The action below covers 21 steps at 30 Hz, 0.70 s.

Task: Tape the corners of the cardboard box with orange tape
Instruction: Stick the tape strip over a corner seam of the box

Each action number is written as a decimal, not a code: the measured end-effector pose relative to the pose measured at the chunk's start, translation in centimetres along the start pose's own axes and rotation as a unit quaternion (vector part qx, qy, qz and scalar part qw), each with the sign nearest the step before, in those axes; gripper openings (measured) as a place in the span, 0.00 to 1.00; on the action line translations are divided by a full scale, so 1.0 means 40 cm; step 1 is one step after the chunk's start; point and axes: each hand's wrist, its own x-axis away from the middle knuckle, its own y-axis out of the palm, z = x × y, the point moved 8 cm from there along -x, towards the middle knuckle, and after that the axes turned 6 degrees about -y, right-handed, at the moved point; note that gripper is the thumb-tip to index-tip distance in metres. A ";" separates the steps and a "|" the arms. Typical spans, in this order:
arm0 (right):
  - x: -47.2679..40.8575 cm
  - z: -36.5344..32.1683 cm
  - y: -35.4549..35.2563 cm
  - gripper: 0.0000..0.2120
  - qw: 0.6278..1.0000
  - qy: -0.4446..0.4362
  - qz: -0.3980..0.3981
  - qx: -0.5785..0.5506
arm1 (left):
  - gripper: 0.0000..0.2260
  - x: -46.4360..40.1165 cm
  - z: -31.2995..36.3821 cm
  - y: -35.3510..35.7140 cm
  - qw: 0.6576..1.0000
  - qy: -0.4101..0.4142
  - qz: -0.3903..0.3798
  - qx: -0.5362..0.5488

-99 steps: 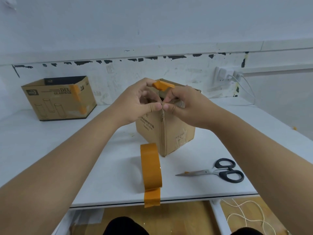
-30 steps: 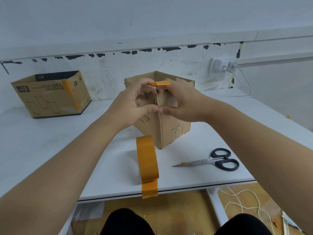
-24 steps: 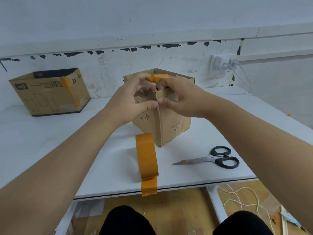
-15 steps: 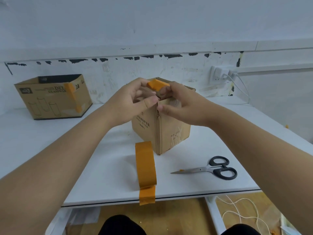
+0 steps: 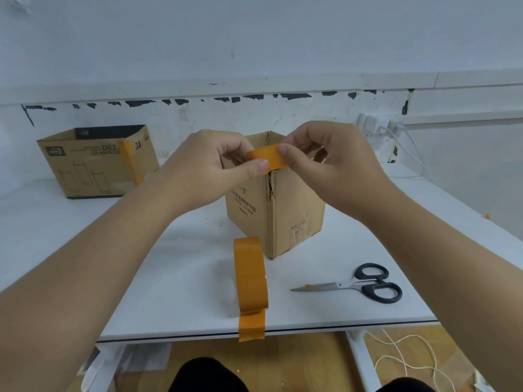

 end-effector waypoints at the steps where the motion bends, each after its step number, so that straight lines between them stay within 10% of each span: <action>1: 0.005 -0.004 0.000 0.04 1.000 0.002 0.000 0.002 | 0.03 0.005 0.000 -0.003 1.000 -0.004 0.002 0.006; 12: 0.070 -0.012 0.036 0.04 0.999 0.023 -0.031 0.015 | 0.12 0.069 -0.109 0.059 0.941 -0.188 -0.122 0.255; 21: 0.089 0.012 0.052 0.05 0.998 0.060 -0.032 0.018 | 0.20 0.083 -0.089 0.067 0.976 -0.156 -0.050 0.141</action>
